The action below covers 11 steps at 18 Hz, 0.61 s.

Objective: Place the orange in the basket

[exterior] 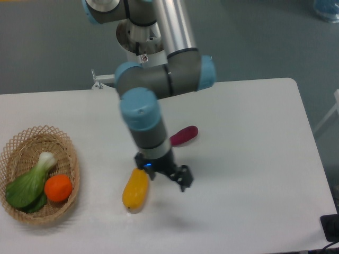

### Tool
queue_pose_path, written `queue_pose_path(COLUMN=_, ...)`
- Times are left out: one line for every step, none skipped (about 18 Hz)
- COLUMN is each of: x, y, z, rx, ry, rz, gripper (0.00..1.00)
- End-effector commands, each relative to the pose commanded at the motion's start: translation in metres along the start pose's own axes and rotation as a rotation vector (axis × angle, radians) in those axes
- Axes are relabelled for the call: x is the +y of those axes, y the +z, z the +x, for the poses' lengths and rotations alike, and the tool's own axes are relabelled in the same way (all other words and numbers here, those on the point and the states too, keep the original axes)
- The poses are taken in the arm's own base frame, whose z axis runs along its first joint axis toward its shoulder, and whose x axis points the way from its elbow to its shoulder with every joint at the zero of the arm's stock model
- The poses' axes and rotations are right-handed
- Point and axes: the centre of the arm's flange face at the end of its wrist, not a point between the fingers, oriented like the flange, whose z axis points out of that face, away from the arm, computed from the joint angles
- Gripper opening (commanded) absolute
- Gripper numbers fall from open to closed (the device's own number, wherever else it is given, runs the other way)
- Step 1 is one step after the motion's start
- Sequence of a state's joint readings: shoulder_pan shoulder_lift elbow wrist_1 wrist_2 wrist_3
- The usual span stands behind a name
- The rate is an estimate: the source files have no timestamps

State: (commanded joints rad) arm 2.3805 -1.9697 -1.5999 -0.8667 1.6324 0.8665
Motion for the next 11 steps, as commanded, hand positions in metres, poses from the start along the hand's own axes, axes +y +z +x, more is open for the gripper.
queue_pose_path(x=0.007, y=0.002, z=-0.007, rx=0.015, ry=0.002, rz=0.012, gripper=1.00)
queue_pose_path(x=0.014, y=0.003, z=-0.016, rx=0.024, ry=0.008, rz=0.022, gripper=1.00)
queue_pose_path(x=0.022, y=-0.001, z=-0.024, rx=0.025, ry=0.017, rz=0.034, gripper=1.00)
queue_pose_path(x=0.031, y=0.001, z=-0.031, rx=0.038, ry=0.034, rz=0.040, gripper=1.00)
queue_pose_path(x=0.035, y=0.003, z=-0.035, rx=0.043, ry=0.051, rz=0.040, gripper=1.00)
queue_pose_path(x=0.041, y=0.005, z=-0.037, rx=0.046, ry=0.062, rz=0.035, gripper=1.00)
queue_pose_path(x=0.045, y=0.007, z=-0.040, rx=0.049, ry=0.073, rz=0.032, gripper=1.00)
queue_pose_path(x=0.057, y=0.012, z=-0.047, rx=0.056, ry=0.078, rz=0.024, gripper=1.00)
queue_pose_path(x=0.061, y=0.015, z=-0.049, rx=0.064, ry=0.088, rz=0.025, gripper=1.00)
queue_pose_path(x=0.066, y=0.013, z=-0.052, rx=0.065, ry=0.099, rz=0.032, gripper=1.00)
queue_pose_path(x=0.070, y=0.013, z=-0.055, rx=0.063, ry=0.100, rz=0.032, gripper=1.00)
